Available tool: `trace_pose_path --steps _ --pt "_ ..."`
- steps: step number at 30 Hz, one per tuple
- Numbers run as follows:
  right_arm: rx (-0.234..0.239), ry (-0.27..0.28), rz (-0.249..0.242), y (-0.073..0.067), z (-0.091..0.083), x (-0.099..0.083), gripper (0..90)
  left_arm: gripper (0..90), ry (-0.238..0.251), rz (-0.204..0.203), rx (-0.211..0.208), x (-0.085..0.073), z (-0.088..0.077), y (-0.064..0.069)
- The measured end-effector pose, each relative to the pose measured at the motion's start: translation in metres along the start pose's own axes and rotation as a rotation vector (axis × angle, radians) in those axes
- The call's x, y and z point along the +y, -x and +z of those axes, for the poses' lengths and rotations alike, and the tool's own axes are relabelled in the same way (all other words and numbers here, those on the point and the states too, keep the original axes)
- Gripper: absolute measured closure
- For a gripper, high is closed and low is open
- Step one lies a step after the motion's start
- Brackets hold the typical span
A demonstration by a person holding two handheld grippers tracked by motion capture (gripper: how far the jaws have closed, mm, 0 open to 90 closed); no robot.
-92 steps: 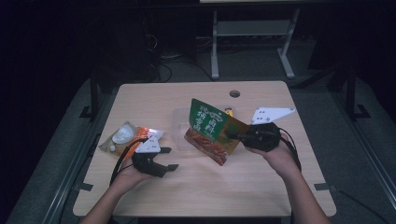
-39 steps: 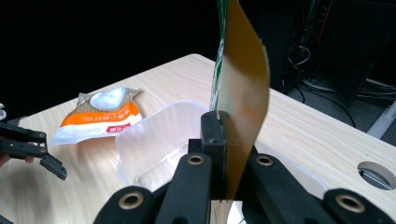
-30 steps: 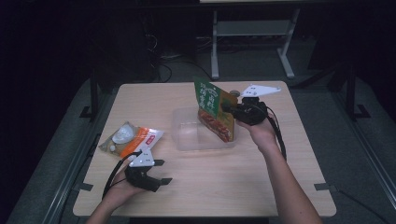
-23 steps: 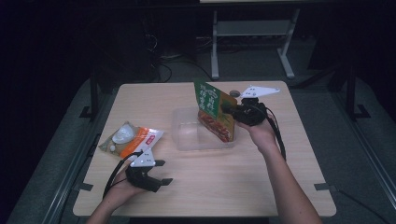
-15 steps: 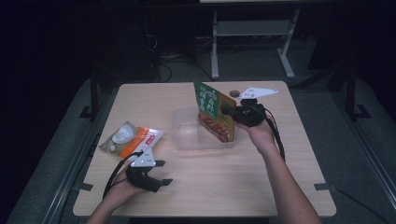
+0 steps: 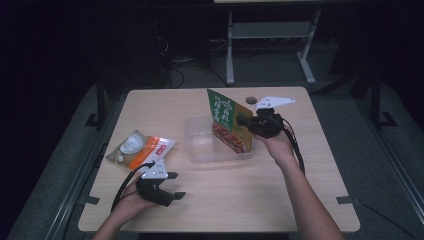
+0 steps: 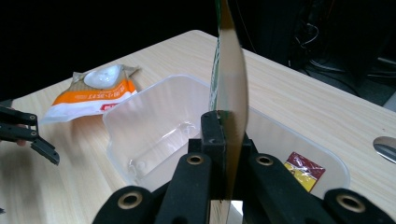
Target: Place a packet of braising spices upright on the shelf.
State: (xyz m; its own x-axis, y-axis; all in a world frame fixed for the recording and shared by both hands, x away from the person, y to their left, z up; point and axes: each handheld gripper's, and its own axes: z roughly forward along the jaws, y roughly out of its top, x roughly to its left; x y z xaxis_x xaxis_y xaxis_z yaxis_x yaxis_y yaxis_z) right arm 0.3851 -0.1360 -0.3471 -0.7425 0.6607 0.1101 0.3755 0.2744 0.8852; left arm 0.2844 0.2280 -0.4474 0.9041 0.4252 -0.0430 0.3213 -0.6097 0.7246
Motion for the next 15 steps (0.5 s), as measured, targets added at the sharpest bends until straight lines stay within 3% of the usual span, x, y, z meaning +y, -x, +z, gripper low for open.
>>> trace_pose_path --steps 3,11,15 --pt "-0.002 0.0 -0.003 -0.0007 -0.0002 -0.0001 86.8 25.5 0.001 0.001 -0.001 0.0004 0.0008 0.0003" --pt "0.035 -0.033 -0.004 -0.0029 -0.0024 0.0009 62.2 25.2 -0.005 -0.003 -0.007 0.001 0.0015 0.0007" --pt "0.031 -0.057 -0.014 -0.0047 -0.0008 0.0 50.0 24.8 -0.006 -0.003 -0.009 0.001 0.0024 0.0011"
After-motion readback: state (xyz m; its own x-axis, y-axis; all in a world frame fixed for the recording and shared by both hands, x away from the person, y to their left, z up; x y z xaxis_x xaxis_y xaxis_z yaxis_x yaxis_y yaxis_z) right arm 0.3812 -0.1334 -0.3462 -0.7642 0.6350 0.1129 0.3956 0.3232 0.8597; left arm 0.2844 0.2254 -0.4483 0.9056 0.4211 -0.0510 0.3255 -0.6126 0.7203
